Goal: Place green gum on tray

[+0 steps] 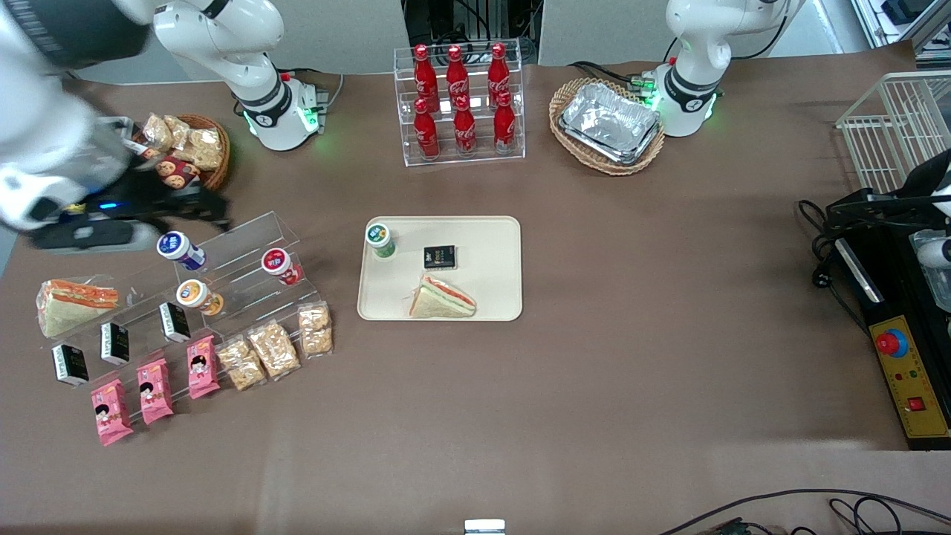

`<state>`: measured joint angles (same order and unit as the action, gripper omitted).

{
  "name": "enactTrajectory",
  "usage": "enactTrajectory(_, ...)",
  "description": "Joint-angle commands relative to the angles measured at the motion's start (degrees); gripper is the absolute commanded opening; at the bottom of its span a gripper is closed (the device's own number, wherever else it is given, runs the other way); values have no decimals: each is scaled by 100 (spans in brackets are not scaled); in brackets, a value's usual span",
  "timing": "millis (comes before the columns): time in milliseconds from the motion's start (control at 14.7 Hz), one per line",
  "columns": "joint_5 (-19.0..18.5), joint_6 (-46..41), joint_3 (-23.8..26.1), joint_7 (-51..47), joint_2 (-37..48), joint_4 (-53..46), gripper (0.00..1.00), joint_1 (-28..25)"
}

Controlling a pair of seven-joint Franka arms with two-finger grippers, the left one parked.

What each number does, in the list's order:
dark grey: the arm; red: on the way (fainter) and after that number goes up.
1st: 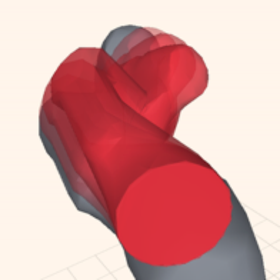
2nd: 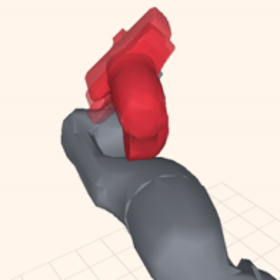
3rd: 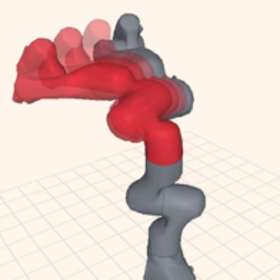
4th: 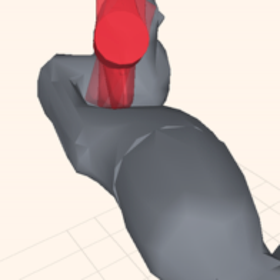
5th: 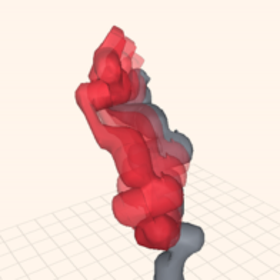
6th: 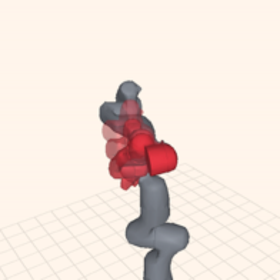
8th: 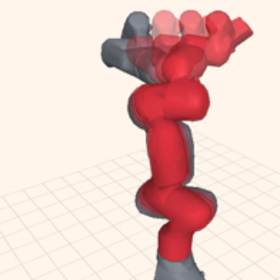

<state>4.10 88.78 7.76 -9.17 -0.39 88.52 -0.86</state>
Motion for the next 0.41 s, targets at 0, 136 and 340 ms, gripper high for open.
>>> enactTrajectory(0, -322, -212, -616, 697, 30, -80, 100, -28)
enactTrajectory(136, -313, -221, -889, 741, -5, -71, 100, -37)
enactTrajectory(340, -278, -238, -1022, 741, -66, 8, 100, -37)
